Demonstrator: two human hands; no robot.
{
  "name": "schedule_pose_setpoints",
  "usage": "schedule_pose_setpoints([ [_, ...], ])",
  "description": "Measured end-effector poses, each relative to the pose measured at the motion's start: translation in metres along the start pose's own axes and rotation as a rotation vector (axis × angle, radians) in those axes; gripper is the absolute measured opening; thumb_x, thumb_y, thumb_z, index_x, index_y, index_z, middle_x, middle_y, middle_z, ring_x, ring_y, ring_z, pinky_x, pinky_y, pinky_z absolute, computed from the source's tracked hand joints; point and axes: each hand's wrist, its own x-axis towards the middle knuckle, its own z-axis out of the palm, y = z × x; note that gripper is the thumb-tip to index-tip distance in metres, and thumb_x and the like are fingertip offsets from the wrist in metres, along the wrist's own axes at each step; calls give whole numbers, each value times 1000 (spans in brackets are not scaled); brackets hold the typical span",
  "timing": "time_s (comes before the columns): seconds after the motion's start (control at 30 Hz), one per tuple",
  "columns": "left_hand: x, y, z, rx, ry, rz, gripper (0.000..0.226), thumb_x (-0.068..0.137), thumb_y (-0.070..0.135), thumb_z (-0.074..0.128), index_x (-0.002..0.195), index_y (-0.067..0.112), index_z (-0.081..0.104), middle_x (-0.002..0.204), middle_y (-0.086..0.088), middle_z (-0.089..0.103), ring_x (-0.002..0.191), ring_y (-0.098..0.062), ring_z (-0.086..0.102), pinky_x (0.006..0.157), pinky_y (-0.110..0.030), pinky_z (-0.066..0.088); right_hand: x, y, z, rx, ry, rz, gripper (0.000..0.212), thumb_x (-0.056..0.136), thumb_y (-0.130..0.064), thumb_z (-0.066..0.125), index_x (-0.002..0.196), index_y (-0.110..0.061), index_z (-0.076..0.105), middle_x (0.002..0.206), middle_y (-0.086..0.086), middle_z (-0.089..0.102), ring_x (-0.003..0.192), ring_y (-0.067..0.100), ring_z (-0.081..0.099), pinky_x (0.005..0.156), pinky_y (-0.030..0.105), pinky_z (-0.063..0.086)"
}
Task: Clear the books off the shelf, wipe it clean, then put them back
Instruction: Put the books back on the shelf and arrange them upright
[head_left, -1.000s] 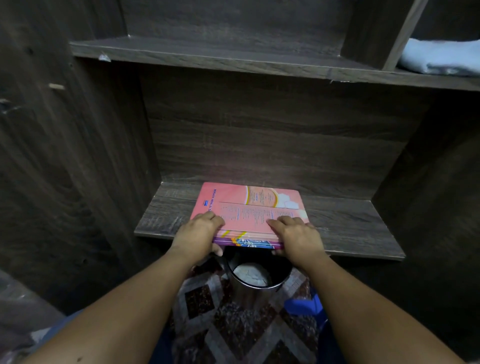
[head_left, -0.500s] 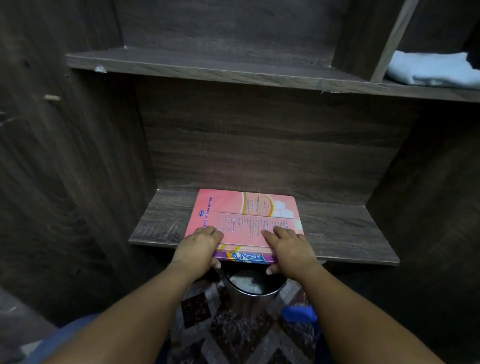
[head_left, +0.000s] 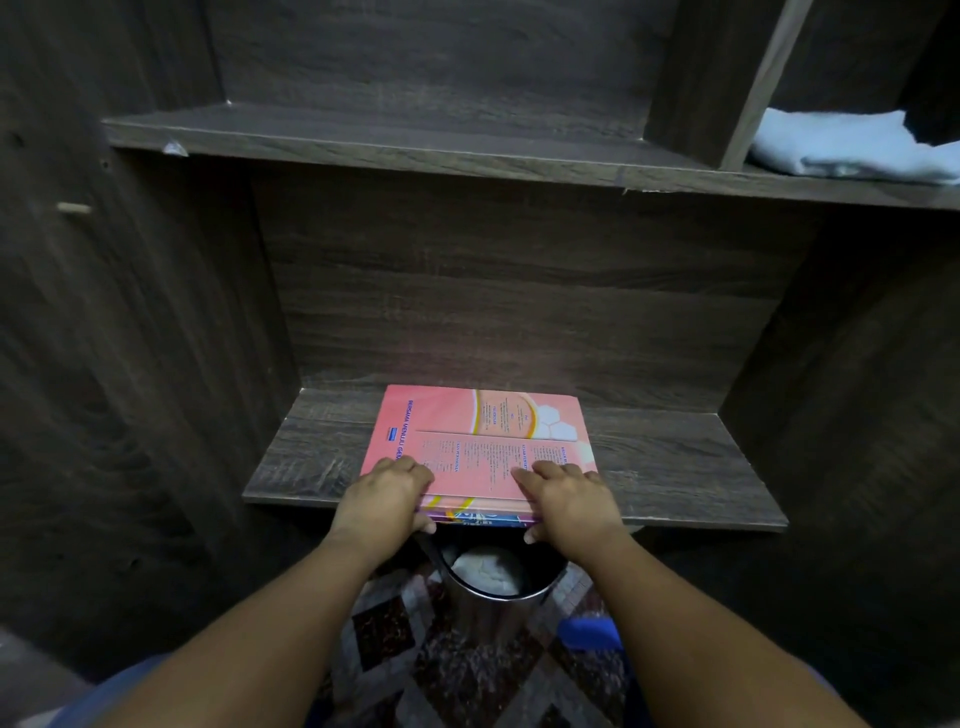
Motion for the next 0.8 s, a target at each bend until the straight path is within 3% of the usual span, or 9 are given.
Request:
schedule_pose_setpoints([
  [0.2, 0, -1, 0, -24, 24, -16, 50, 78, 43, 73, 122, 24, 57, 123, 7, 55, 116, -16, 48, 90, -32, 47, 2, 2, 3, -44, 10, 3, 84, 81, -48, 68, 149, -32, 23, 147, 1, 38, 132, 27, 38, 109, 46, 28],
  [0.8, -7, 6, -1, 68, 55, 60, 34, 86, 27, 65, 118, 21, 56, 118, 2, 54, 114, -20, 49, 90, -34, 48, -5, -4, 3, -80, 65, 1, 53, 93, -26, 52, 142, -26, 33, 137, 3, 47, 123, 27, 46, 101, 41, 35],
])
